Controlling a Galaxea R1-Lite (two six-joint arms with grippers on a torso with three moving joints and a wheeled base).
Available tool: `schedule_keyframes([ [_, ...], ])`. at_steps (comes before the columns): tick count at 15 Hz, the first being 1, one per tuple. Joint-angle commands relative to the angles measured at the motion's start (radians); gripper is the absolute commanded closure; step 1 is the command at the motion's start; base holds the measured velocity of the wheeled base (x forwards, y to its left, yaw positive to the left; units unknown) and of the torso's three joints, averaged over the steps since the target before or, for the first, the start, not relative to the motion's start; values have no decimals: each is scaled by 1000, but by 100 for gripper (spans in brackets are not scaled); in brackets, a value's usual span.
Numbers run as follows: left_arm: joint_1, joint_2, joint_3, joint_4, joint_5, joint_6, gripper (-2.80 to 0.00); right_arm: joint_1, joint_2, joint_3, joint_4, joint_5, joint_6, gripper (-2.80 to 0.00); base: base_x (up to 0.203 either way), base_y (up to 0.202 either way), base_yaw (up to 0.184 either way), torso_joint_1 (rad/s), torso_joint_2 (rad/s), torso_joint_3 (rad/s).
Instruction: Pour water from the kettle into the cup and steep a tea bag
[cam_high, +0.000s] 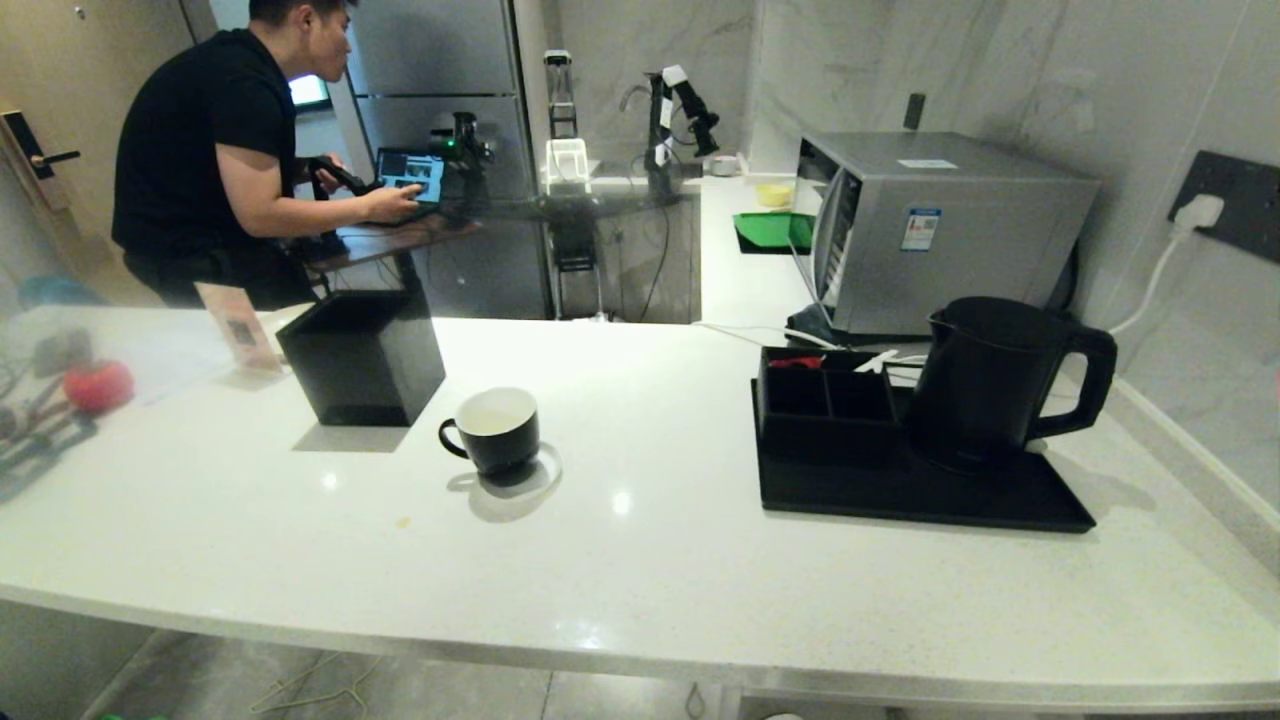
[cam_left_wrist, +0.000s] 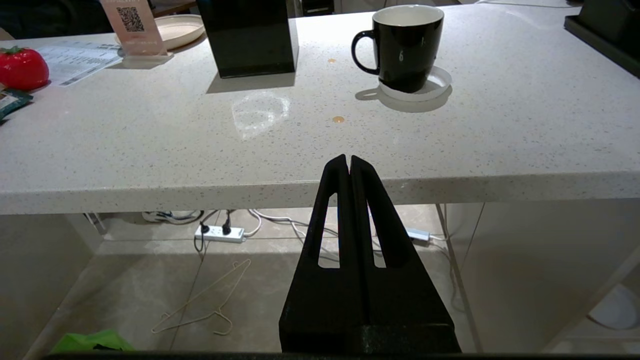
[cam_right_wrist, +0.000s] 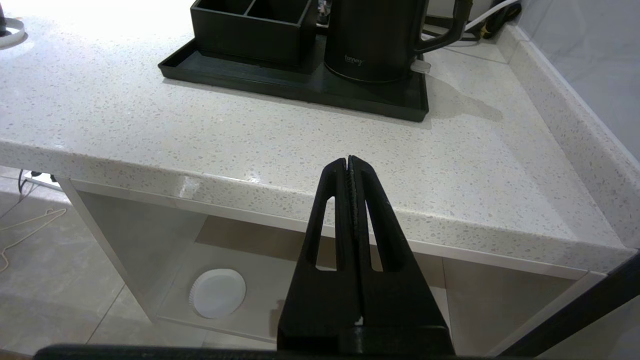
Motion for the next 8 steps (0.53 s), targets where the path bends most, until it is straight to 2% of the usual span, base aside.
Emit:
schedule_keyframes([
  [1, -1, 0, 0, 0, 0, 0, 0, 0, 0, 0, 0, 1, 1, 0, 0, 0, 0, 0, 0, 0],
  [8, 0, 0, 0, 0, 0, 0, 0, -1, 0, 0, -1, -4, 15, 0, 0, 0, 0, 0, 0, 0],
])
